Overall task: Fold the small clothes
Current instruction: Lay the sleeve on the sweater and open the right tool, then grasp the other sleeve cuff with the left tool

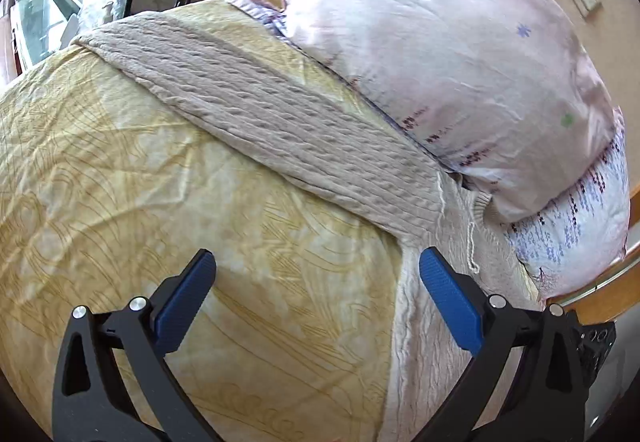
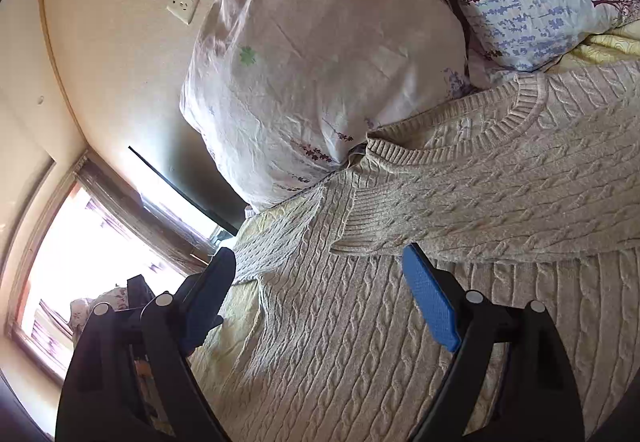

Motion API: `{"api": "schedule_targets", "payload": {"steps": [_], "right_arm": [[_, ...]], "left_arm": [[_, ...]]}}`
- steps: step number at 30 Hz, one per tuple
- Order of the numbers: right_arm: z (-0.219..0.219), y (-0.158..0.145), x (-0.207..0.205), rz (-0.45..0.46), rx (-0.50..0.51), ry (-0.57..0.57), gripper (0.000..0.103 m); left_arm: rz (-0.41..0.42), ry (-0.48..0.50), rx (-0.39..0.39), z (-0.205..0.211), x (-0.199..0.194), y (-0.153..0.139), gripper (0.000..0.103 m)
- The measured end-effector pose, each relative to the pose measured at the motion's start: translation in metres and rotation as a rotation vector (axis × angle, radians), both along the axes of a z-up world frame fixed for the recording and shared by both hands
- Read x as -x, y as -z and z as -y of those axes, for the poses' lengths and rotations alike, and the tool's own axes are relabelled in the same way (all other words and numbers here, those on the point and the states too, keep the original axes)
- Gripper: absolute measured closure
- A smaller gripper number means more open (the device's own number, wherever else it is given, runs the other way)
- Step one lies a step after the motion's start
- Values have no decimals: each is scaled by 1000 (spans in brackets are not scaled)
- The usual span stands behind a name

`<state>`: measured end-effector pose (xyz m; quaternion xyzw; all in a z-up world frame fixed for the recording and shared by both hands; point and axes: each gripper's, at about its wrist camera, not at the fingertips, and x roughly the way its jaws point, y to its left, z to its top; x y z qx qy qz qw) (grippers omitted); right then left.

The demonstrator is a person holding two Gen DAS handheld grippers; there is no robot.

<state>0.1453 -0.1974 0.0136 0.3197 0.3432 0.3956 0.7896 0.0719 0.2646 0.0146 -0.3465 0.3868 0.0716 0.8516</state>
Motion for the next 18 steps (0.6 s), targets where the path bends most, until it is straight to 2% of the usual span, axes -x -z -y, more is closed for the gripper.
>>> {"api": "schedule_targets", "payload": {"steps": [5,9,14,15,17,18], "right_arm": [[-8,0,3,19,52,-27,16],[-3,3,1,11,38,-20,16],[2,11,-5,-42,9,-23,16],[2,11,-5,-44,7,-24,16],[2,11,-5,-44,2,-29,16],[1,10,-4,-42,2,-31,16]], "left_arm": [[-45,-79,65,-37,-14,1,2],[-64,-123,134,-54,-27,2,3],[-73,-177,135,-70,-37,2,26],[-67,-189,152,-74,-37,3,29],[-52,-211,204,-80,-36,8,47],[-41,-224,234,-83,-34,11,51]]}}
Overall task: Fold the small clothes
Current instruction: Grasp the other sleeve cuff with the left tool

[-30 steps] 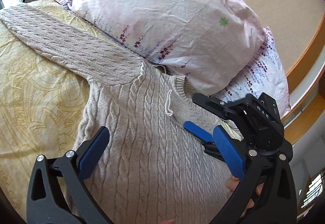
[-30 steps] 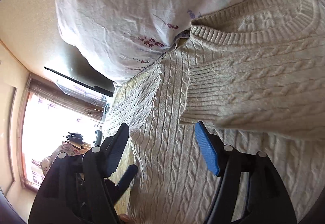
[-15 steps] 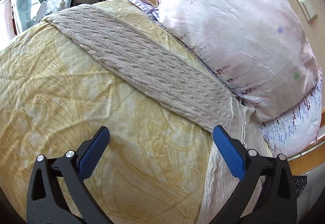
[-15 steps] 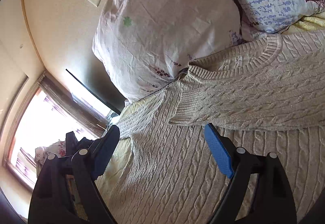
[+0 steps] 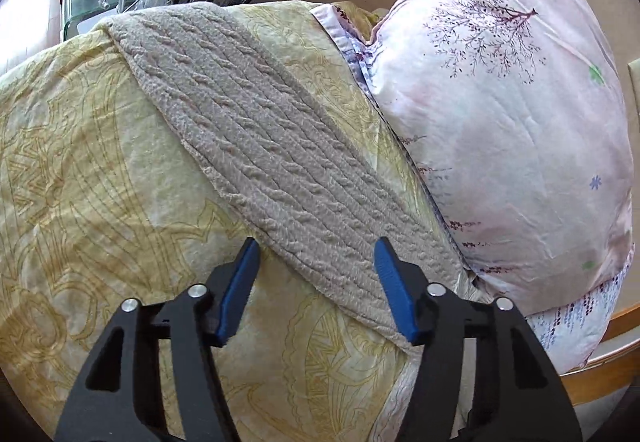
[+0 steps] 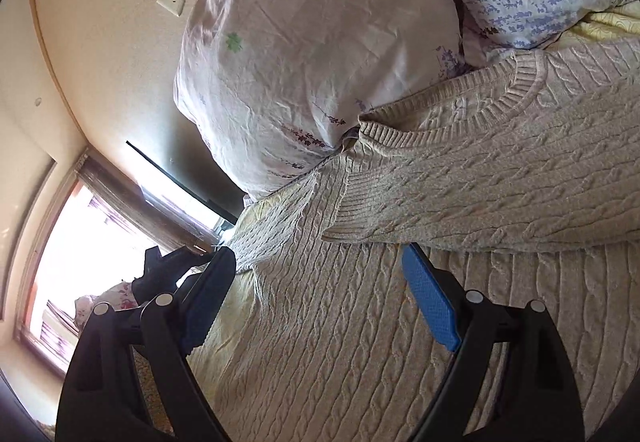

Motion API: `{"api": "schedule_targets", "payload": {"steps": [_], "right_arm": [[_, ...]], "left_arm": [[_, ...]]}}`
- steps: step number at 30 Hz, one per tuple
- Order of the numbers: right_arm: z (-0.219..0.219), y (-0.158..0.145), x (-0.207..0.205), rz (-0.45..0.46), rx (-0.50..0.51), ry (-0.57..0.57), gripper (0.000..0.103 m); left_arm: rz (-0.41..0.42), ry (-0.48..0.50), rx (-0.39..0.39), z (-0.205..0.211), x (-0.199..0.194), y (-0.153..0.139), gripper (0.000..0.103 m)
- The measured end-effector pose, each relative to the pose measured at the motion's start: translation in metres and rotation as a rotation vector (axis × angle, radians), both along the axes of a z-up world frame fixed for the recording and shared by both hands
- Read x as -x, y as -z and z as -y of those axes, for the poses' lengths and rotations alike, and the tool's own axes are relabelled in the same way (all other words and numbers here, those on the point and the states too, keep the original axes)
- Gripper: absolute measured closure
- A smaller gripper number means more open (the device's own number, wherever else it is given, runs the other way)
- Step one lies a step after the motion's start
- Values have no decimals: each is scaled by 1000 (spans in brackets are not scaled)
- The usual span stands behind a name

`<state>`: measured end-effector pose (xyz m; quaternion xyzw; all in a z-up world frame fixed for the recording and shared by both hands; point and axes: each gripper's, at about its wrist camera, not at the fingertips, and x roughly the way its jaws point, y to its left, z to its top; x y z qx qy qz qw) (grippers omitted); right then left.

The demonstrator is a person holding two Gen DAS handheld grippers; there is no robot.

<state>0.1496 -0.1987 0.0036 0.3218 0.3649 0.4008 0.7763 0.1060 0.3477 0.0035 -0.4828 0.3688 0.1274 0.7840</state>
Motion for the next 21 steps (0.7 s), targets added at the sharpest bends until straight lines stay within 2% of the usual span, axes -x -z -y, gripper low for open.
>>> {"api": "schedule_targets", "payload": {"steps": [2,4,9,13,17,21], "right_arm": [[-2,-2,1,7,0,-10,16],[-4,-3,2,13,5,-17,16],[-7,-5,3,14,15,-31,16],[-7,-8,5,31,17,-29,16],[-3,-13,8,58,15,-3,16],[5,-16,8,74,-1,35,16]], "left_arm": [[35,-25,78,-4,3,9,69],[52,-54,117,-6,4,15,77],[68,-118,133,-10,2,17,79],[103,-146,148,-13,-3,18,92],[212,-105,143,1,-10,0,95],[340,-8,146,30,-21,-25,95]]}}
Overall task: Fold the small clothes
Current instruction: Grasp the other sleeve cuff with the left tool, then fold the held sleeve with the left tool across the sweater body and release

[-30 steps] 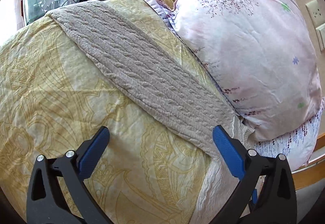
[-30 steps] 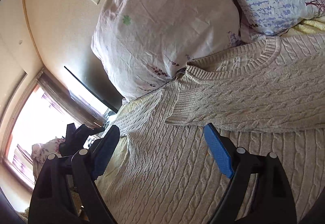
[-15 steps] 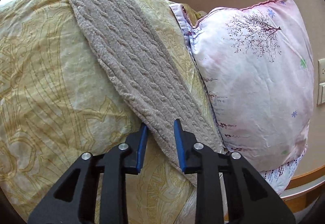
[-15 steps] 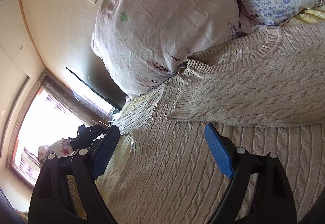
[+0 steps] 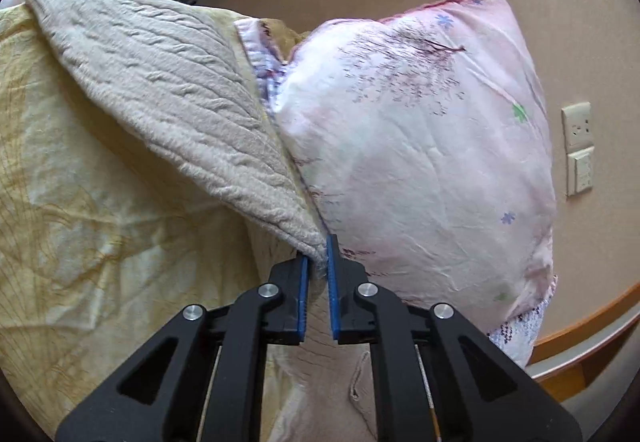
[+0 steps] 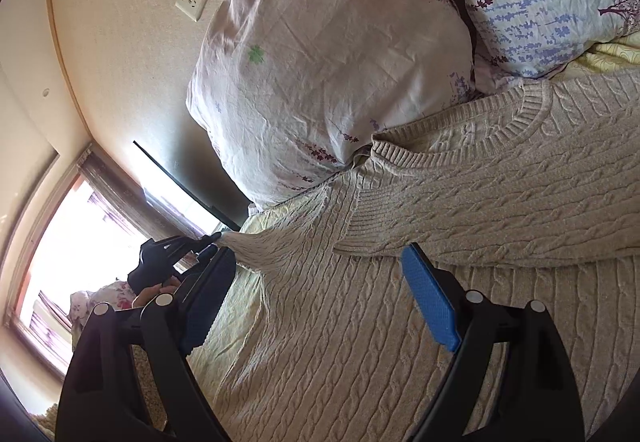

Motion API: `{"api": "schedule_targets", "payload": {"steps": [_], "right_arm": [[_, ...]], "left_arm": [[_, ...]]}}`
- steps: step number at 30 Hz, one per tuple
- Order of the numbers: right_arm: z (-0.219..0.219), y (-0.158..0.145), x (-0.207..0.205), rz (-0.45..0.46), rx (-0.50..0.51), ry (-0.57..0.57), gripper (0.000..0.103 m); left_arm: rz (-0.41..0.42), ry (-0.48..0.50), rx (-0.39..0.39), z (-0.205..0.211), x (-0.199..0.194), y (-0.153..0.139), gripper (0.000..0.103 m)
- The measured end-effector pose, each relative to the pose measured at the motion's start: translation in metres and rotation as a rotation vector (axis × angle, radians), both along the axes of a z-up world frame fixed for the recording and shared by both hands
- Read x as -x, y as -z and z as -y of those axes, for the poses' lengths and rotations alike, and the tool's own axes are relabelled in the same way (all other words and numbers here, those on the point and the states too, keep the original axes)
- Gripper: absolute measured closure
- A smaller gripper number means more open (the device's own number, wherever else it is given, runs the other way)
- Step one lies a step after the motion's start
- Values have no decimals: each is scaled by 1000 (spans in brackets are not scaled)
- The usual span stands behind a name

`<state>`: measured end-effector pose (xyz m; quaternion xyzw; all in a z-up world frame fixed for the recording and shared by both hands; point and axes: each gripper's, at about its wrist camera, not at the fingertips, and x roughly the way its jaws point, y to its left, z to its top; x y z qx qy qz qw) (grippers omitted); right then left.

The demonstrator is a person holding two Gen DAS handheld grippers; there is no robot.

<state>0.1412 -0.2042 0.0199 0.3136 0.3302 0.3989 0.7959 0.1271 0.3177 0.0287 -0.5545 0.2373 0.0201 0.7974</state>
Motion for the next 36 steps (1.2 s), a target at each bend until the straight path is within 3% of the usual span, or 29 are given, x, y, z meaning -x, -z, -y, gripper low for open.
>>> {"api": "schedule_targets", "payload": {"steps": [5,11,17,21,25,28,36], "right_arm": [[8,0,0,-3,-14,30,16],[10,0,-1,-5,-11,42,16],[10,1,-3,-8,-2,52,16],[11,3,-4,-19,-1,59,16],[11,3,-3,-22,-6,61,16],[10,2,-2,-20,-8,59,16],[10,0,0,-14,-16,57,16]], "left_arm": [[125,160,-36,61,-14,-26,95],[175,341,-32,137,-35,-27,95],[103,465,-23,201,-49,3,95],[-34,490,6,220,-54,36,93],[-71,442,125,200,-45,49,80],[-53,347,119,167,-29,39,66],[-99,73,141,84,1,29,67]]}}
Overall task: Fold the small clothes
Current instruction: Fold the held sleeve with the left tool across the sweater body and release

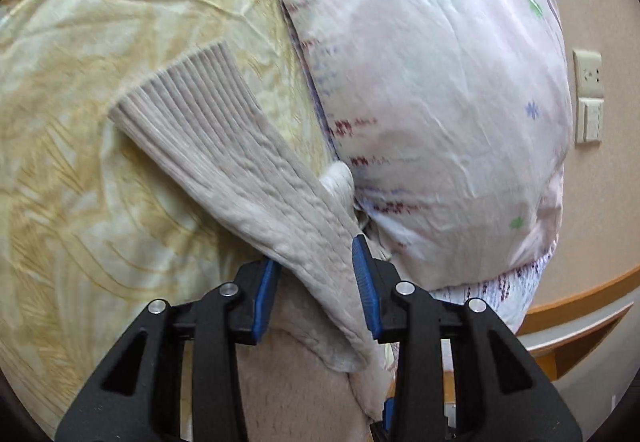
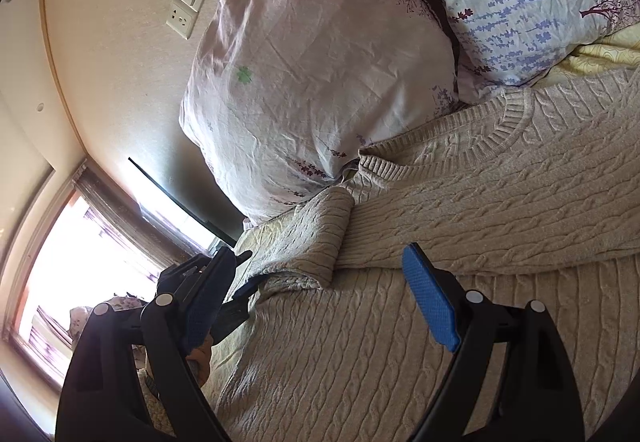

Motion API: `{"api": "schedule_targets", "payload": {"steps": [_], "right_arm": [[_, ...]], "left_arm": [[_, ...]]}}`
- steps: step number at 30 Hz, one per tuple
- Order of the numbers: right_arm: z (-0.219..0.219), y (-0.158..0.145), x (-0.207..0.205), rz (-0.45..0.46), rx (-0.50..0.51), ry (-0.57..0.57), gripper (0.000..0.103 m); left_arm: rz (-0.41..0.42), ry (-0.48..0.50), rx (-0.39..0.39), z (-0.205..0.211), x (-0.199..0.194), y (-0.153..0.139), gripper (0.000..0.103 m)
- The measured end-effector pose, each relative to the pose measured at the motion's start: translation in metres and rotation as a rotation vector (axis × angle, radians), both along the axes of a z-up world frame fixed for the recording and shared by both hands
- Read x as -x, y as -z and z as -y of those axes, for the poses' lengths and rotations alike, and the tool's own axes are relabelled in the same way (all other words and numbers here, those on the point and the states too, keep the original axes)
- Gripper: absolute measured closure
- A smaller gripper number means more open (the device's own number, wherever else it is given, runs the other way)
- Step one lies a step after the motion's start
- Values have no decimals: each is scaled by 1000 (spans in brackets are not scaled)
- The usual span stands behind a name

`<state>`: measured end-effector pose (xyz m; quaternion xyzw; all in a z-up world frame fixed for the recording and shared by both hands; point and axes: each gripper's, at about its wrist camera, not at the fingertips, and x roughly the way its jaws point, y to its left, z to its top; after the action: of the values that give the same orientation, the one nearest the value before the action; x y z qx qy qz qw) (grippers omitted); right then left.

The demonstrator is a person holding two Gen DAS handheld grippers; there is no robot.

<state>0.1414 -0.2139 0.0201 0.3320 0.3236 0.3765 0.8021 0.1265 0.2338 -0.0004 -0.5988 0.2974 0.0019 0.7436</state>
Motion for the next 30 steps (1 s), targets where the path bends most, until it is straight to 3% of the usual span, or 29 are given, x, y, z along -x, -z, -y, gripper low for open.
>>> {"api": "schedule_targets", "payload": {"steps": [3,5,6,10,16,21,24,30], "right_arm": [[1,-1,1,4,-6,5,16],[1,-4,3,18,0,18,16],[1,-6,6,31,11,32,16],[10,-21,19,126,59,143,16],[50,-32,34,191,40,408,16],[87,-23,33,130,-42,572,16],[109,-11,33,71,-98,652,16],[140,13,26,-52,-195,737,16]], "left_arm": [[-20,-55,18,-17,7,4,71],[-15,-61,12,-19,6,1,92],[-2,-48,1,-17,4,-2,95],[83,37,-69,9,-9,-31,96],[232,253,-216,90,-38,-81,96],[298,461,-303,183,-72,-94,96],[292,603,-373,238,-87,-89,96],[219,908,-650,325,-93,-61,92]]}}
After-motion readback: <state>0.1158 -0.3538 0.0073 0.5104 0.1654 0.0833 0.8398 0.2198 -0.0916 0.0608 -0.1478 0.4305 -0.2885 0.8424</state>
